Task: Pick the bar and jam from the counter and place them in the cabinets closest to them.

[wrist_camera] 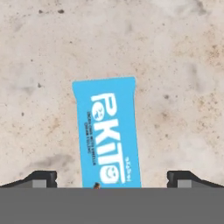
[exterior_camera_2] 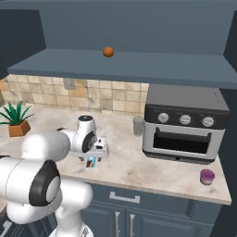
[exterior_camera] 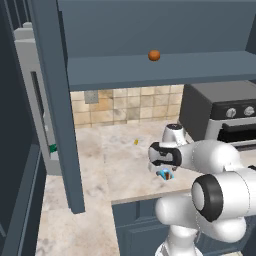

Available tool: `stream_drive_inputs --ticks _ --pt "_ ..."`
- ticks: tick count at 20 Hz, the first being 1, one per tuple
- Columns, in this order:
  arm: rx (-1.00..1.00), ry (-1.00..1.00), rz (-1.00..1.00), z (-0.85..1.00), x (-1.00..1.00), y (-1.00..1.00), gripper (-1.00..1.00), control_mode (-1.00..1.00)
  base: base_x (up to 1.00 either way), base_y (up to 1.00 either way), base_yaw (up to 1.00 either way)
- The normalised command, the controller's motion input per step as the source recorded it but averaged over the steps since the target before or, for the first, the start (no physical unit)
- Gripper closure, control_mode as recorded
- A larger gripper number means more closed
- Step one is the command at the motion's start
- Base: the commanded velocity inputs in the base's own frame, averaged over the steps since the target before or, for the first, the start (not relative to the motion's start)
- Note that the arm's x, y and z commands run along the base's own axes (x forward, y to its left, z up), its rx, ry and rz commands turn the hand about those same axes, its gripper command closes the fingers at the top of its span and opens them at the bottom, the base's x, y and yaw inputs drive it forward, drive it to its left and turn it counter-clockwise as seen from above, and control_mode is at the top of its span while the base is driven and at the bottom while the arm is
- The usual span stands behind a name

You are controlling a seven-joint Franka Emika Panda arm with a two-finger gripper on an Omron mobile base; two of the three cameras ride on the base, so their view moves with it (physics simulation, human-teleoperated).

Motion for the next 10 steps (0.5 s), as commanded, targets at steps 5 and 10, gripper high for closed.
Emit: stream_drive_inputs --ticks 5,10 --pt "0.00 0.00 0.00 -0.30 0.17 0.00 -1.00 -1.00 0.00 0.00 0.00" --pt "0.00 0.00 0.00 -0.38 0.07 0.00 -1.00 -1.00 0.00 0.00 0.00"
